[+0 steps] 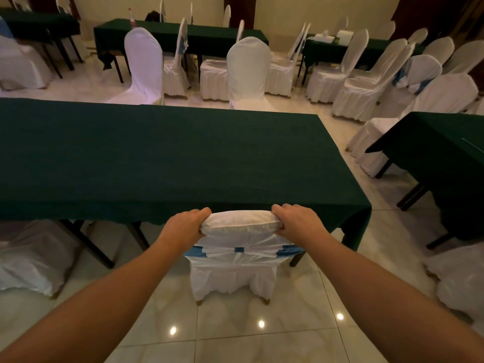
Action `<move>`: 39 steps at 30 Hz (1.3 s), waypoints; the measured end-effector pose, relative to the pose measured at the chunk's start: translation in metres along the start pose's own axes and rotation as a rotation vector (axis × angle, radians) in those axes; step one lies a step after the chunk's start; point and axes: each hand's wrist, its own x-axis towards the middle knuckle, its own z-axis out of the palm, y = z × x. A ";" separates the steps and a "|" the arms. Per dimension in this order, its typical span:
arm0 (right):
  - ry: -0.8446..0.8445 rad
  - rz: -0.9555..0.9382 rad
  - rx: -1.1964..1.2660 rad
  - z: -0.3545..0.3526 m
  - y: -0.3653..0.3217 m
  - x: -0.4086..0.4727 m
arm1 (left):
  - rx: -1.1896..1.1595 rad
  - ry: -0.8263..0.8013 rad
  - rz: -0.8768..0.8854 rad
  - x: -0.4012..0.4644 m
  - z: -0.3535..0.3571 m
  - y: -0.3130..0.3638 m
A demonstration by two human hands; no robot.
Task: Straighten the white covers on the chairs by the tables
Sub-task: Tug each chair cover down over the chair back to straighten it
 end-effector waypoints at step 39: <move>-0.186 0.115 0.156 0.007 0.015 0.013 | 0.031 -0.160 -0.101 0.009 -0.028 -0.024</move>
